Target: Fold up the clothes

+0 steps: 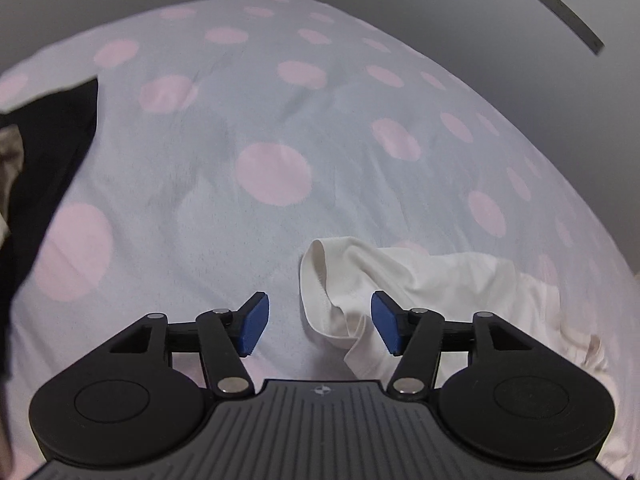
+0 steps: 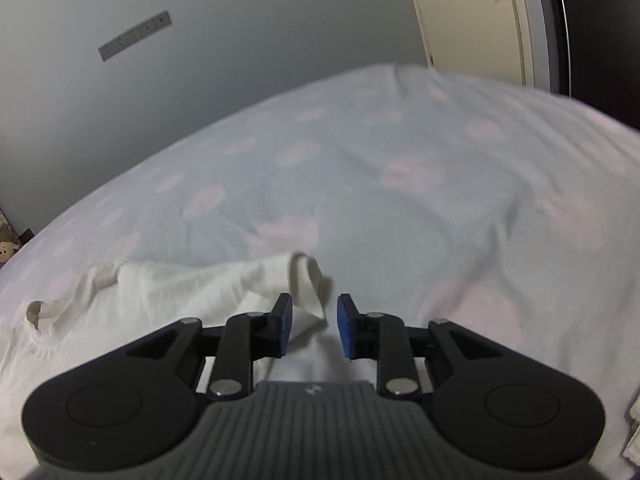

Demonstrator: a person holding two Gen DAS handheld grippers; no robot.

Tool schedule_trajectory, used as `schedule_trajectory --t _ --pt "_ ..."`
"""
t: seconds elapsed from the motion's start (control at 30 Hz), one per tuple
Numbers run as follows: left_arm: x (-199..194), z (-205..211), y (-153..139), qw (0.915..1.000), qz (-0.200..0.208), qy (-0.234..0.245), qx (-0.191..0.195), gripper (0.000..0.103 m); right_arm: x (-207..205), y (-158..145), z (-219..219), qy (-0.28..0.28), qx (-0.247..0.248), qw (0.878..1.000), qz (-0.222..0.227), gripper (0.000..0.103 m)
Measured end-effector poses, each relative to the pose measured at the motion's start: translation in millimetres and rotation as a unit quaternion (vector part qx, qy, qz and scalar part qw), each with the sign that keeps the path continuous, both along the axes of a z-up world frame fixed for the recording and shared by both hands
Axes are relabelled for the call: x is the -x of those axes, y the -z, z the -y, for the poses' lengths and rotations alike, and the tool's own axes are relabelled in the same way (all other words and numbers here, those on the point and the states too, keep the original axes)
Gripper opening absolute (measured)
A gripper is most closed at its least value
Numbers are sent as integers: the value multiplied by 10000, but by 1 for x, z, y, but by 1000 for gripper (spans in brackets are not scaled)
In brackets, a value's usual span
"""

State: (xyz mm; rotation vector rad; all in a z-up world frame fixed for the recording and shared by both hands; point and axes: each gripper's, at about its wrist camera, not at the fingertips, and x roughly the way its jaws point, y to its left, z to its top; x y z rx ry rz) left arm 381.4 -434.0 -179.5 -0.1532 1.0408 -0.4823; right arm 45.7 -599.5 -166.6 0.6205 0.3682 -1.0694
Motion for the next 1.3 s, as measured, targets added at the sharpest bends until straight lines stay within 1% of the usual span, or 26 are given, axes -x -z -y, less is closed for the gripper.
schedule_trajectory --t 0.07,0.13,0.23,0.27,0.3,0.33,0.37,0.4,0.47,0.5,0.6,0.7,0.8,0.9,0.93,0.97,1.0,1.03,1.07,1.1,1.13,1.2,1.3 --pt "-7 2 8 9997 -116 -182 63 55 -6 -2 -6 -72 164 9998 17 29" --pt "-13 5 15 9993 -142 -303 182 55 -14 -2 -13 -247 265 9993 -20 31" --pt "-18 10 20 9983 -16 -502 297 55 -25 2 -20 -537 327 9979 -124 33" --pt "-19 14 19 9983 72 -488 297 52 -29 4 -20 -597 320 9976 -166 33" --pt "-22 18 18 9987 144 -413 242 38 -33 6 -21 -656 313 9971 -209 34" --pt "-24 23 16 9991 202 -333 186 26 -36 9 -22 -702 306 9967 -250 34" --pt "-28 28 14 9995 189 -221 126 10 -39 12 -22 -731 297 9965 -289 34" --pt "-30 33 11 9997 194 -111 78 9 -41 14 -23 -759 292 9961 -328 34" --pt "-29 41 -3 9991 395 87 126 7 -43 17 -21 -800 279 9957 -368 34" --pt "-27 46 -11 9982 521 243 167 7 -43 18 -20 -814 262 9957 -361 34" --pt "-4 60 -29 9940 683 806 284 6 -44 19 -16 -827 238 9958 -327 34" --pt "19 75 -46 9862 844 1366 400 6 -43 19 -17 -838 225 9958 -305 34" --pt "42 89 -64 9749 1001 1921 515 6 -42 19 -19 -877 199 9956 -278 34" --pt "65 104 -81 9601 1155 2470 628 7 -41 16 -21 -930 207 9951 -251 34" --pt "74 109 -86 9546 1192 2652 648 7 -41 15 -22 -946 216 9950 -242 34" --pt "86 117 -82 9501 1154 2840 576 8 -40 14 -23 -960 223 9949 -230 34" --pt "98 124 -79 9452 1121 3027 497 16 -40 13 -23 -974 230 9947 -218 34" --pt "108 129 -75 9397 1109 3214 378 22 -40 13 -24 -990 233 9946 -206 34" --pt "117 134 -72 9337 1096 3399 258 36 -39 13 -25 -1007 233 9945 -194 35" --pt "127 139 -68 9272 1083 3582 138 45 -38 12 -25 -1018 229 9944 -185 35" --pt "136 143 -65 9212 1078 3739 27 46 -37 12 -25 -1027 220 9943 -178 35" --pt "141 139 -63 9184 1171 3777 -104 47 -36 12 -25 -1035 197 9943 -162 35" --pt "137 132 -61 9241 1328 3562 -391 51 -35 11 -24 -1023 160 9945 -127 36"
